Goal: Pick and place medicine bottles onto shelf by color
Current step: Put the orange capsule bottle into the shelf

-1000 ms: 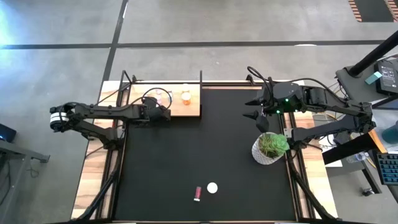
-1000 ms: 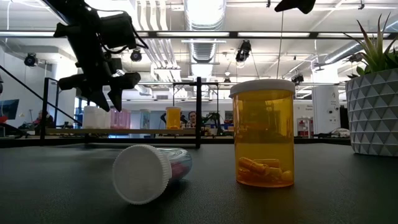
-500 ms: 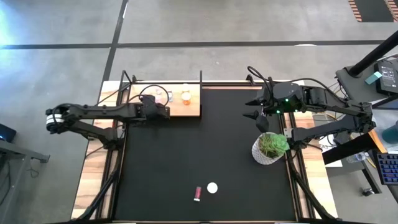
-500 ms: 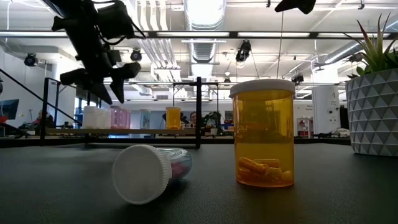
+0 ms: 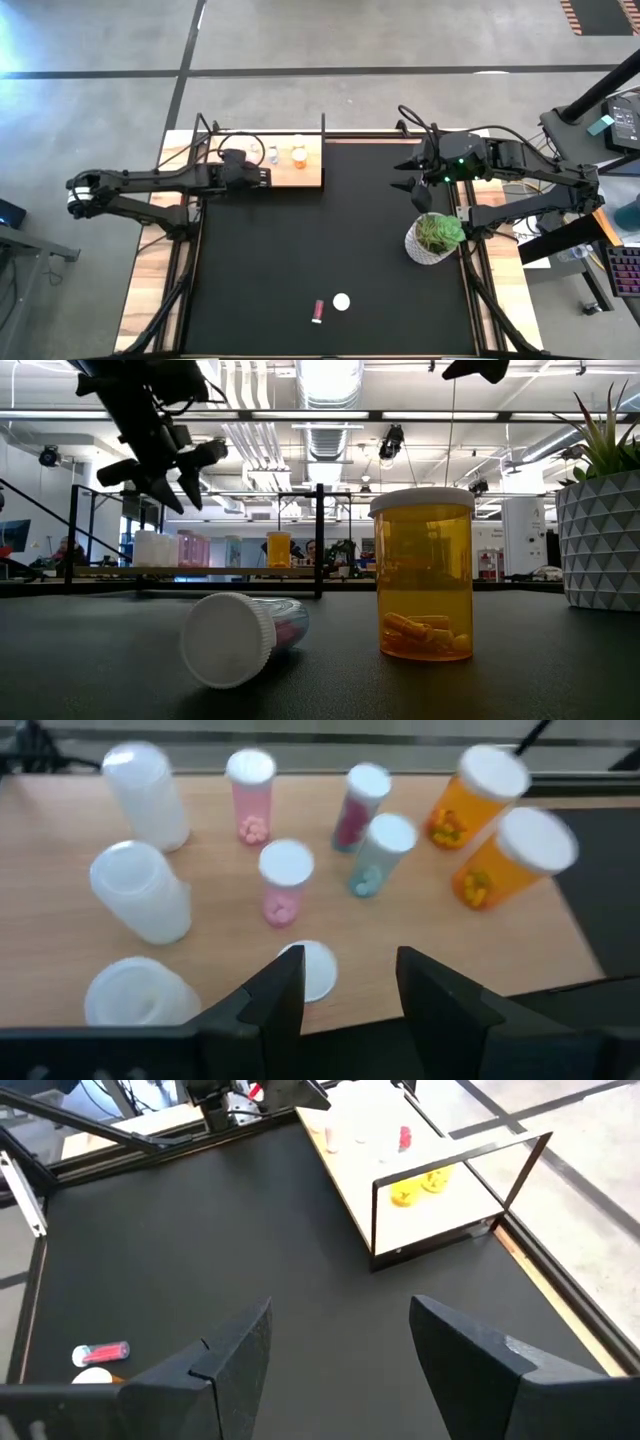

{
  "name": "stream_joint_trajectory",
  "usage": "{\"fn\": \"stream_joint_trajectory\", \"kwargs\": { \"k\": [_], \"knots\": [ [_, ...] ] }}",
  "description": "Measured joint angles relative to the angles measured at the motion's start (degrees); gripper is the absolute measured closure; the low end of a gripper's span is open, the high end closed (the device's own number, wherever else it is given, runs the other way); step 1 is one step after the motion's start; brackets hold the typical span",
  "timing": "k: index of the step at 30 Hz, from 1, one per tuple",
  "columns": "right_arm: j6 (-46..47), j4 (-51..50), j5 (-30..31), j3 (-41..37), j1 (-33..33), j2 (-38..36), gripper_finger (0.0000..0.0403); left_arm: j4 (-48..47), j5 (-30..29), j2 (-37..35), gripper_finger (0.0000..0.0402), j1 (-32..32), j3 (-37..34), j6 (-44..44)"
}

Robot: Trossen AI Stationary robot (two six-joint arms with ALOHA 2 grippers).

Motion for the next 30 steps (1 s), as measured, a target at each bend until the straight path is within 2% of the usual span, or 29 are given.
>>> {"fn": "stream_joint_trajectory", "kwargs": {
  "k": [5,9,11,17,20,30],
  "knots": [
    [2.2,0.9,-0.7,0.0,0.0,0.0,0.0177,0.4,2.9,-2.6,0.0259,0.0,1.8,5.9],
    [6.3,5.0,-7.1,0.0,0.1,0.1,0.0177,2.3,6.1,-4.7,0.0259,0.0,4.3,11.2],
    [7.3,6.7,-8.1,0.0,0.8,0.4,0.0177,6.1,9.5,-5.5,0.0259,0.0,4.8,15.6],
    [11.9,9.8,-7.4,0.0,3.3,2.7,0.0177,23.9,25.5,-6.3,0.0259,-0.3,4.8,26.9],
    [14.0,12.8,-7.4,0.0,6.2,5.2,0.0177,30.1,30.0,-6.2,0.0259,-1.0,4.8,30.1],
    [20.7,18.3,-7.6,0.0,16.0,14.3,0.0177,32.3,38.9,-6.7,0.0259,-2.0,4.6,33.2]
  ]
}}
